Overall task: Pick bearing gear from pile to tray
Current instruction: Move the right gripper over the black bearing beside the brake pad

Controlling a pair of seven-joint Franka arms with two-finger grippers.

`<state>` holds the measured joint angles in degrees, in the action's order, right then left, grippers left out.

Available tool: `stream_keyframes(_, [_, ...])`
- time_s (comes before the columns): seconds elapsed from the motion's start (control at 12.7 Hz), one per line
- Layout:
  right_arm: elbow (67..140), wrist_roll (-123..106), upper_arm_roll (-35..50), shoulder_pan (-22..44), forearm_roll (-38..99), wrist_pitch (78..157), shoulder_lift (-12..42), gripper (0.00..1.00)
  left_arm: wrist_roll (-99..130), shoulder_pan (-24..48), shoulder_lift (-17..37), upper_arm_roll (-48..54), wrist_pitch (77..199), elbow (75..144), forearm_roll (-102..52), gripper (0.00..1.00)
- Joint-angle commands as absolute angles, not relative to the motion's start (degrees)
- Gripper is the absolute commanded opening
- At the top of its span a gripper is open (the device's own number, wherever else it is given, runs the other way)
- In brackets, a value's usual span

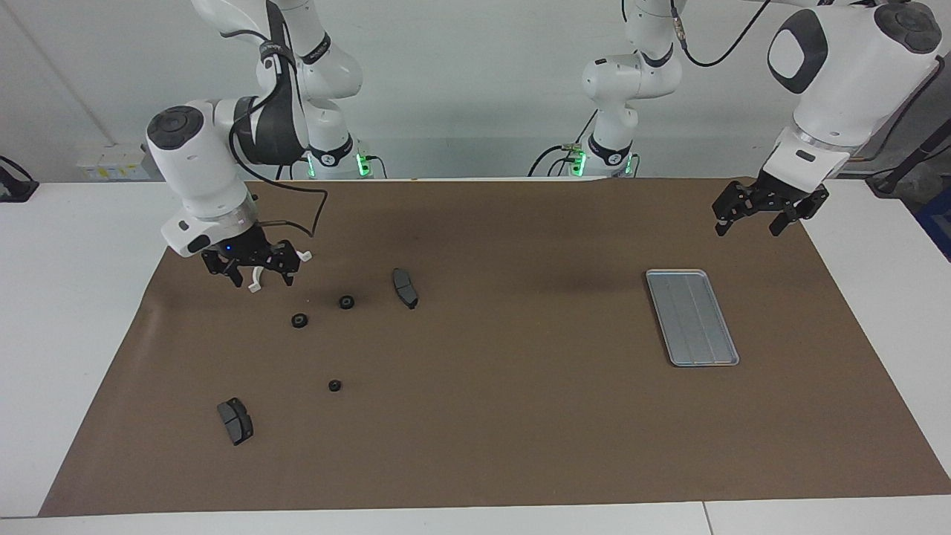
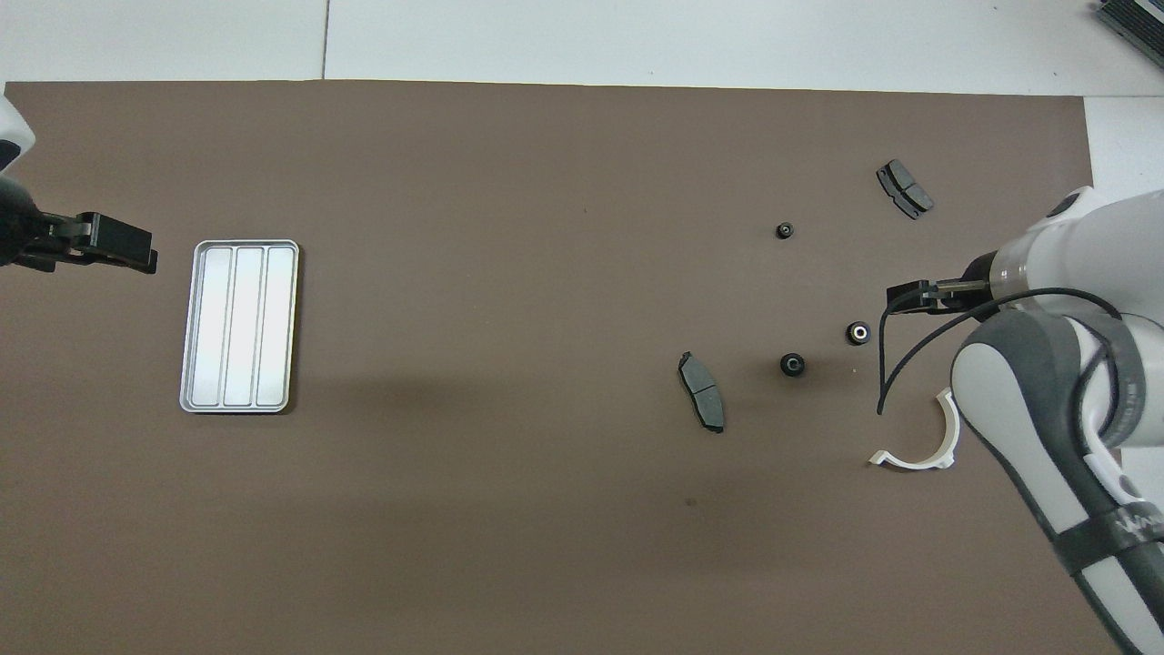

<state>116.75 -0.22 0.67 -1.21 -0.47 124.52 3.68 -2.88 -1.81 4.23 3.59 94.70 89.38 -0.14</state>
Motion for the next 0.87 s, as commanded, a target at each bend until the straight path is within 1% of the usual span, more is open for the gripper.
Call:
stream_keyframes(0.0, [119.88,-2.02,1.05,-2.11,-0.44,131.29,5.88,1.0,-2.81,-1.58,2.99,3.34,95.71,90.88,0.53,1.0])
stream_keyframes(0.16, [120.84,-2.11,1.05,-2.11,-0.44,134.02,8.16,1.0,-2.81,-1.58,2.99,3.34,95.8,91.14,0.53,1.0])
stream_keyframes(0.32, [122.95,-3.42,1.05,-2.11,-0.44,140.76,10.71,1.0,-2.81,-1.58,2.99,3.34,95.71,91.14,0.53,1.0])
stream_keyframes(0.39, [123.74,-3.25,1.14,-2.11,-0.44,142.28,11.24,0.99,-2.81,-1.58,2.99,3.34,95.71,91.14,0.53,1.0])
stream_keyframes(0.63, [125.76,-3.25,1.14,-1.93,-0.44,144.57,12.13,0.97,-2.81,-1.58,2.99,3.34,95.71,91.14,0.53,1.0])
stream_keyframes(0.79, [127.0,-2.99,1.14,-1.85,-0.53,146.16,12.65,0.91,-2.81,-1.58,2.99,3.43,95.71,91.14,0.53,1.0])
